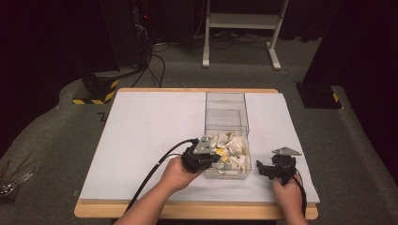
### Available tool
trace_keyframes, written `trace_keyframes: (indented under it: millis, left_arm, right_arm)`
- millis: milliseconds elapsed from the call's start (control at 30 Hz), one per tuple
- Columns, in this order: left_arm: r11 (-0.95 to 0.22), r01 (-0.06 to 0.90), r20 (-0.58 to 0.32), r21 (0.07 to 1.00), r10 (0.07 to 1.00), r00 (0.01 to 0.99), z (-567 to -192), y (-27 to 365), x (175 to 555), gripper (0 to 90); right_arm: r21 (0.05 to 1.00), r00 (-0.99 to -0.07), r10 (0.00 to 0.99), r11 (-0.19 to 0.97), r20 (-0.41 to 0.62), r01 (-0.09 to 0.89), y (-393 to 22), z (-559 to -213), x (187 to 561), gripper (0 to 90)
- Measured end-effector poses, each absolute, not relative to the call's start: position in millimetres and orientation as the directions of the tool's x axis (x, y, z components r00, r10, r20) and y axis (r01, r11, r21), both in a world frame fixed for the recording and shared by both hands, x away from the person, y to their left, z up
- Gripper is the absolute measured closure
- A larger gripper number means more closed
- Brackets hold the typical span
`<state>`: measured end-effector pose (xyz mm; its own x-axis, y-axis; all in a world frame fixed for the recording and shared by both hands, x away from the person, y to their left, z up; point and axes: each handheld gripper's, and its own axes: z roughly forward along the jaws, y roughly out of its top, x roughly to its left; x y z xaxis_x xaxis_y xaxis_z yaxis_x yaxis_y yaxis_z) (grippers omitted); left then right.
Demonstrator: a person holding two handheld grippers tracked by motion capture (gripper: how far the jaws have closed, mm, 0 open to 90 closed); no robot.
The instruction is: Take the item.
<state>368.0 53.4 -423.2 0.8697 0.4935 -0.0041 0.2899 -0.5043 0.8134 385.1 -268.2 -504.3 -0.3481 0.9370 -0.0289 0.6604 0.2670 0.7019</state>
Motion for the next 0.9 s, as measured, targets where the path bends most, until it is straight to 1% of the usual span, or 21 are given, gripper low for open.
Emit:
trace_keyframes:
  millis: [367, 567, 900]
  left_arm:
    - [-0.416, 0.245, 0.008, 0.876, 0.520, 0.854, -414, 65, 363, 90.0]
    - [-0.354, 0.238, -0.011, 0.904, 0.539, 0.842, -414, 71, 361, 90.0]
    - [-0.319, 0.219, -0.007, 0.922, 0.553, 0.833, -413, 78, 361, 90.0]
  right_arm:
    - [0.702, -0.348, 0.937, 0.267, -0.029, 0.660, -268, -504, 385, 8.2]
    - [0.702, -0.348, 0.937, 0.267, -0.029, 0.660, -268, -504, 385, 8.3]
    - [0.702, -0.348, 0.937, 0.268, -0.030, 0.660, -268, -504, 385, 8.2]
